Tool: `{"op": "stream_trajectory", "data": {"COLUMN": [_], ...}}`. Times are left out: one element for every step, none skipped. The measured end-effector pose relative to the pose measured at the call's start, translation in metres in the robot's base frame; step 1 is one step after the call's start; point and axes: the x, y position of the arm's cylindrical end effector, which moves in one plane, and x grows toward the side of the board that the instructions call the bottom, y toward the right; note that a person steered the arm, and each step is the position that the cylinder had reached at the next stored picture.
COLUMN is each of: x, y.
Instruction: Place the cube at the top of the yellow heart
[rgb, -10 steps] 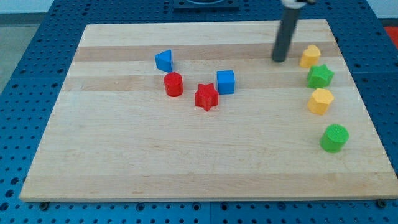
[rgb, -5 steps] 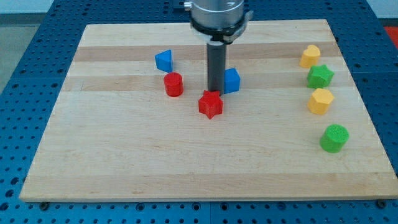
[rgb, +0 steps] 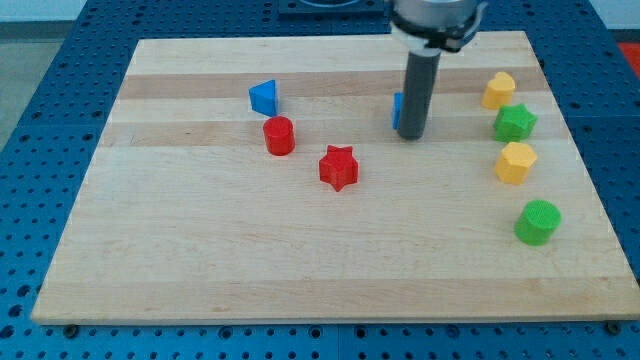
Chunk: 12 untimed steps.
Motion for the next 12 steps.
{"op": "stream_trajectory", "data": {"x": [-0.035,-0.034,-0.050,-0.081,-0.103,-0.103,-0.084,-0.066,-0.075,-0.087,-0.096,-0.104], "y": [-0.007,-0.050,-0.075,-0.028,0.010,0.041,-0.005,0.023,0.045,0.056,0.079,0.087]}}
